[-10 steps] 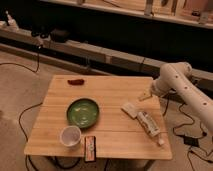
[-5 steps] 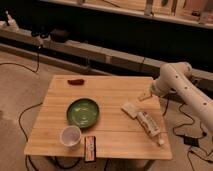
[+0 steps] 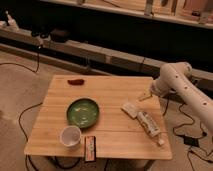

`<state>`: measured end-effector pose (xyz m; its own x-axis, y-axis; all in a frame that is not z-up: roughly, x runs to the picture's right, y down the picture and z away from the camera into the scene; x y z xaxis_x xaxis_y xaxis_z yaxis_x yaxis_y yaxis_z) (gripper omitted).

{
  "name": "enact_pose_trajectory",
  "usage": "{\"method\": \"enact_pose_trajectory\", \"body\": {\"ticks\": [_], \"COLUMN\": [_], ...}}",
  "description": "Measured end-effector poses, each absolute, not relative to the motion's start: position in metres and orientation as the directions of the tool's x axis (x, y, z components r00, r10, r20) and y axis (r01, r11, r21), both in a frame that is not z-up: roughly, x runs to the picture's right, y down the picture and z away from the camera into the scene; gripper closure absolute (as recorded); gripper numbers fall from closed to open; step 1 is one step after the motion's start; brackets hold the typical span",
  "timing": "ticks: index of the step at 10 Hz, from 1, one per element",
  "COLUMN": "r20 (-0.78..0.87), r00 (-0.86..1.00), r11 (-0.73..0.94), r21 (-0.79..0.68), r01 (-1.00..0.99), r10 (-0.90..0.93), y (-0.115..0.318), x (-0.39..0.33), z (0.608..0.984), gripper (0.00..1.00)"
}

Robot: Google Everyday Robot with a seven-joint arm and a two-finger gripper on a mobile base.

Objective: Place the bottle in the ceramic bowl

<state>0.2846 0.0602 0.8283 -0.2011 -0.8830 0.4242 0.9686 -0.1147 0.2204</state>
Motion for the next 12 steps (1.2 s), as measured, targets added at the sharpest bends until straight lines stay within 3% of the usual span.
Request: {"method": "enact_pose_trajectory", "body": {"ticks": [6, 9, 12], "r20": [0.421, 0.420, 0.468], "r00": [-0.235, -0.345, -0.391], "r11": [-0.125, -0.189, -0.246], "r21": [0.274, 0.369, 0.341], "r01": [0.954, 0.910, 0.907], "r10": [-0.876, -0.839, -0.793], "y": [0.070, 0.117, 0.160], "x": [0.273, 0.263, 0.294], "z": [0.822, 0.797, 0.786], "gripper": [0.20, 0.20, 0.20]}}
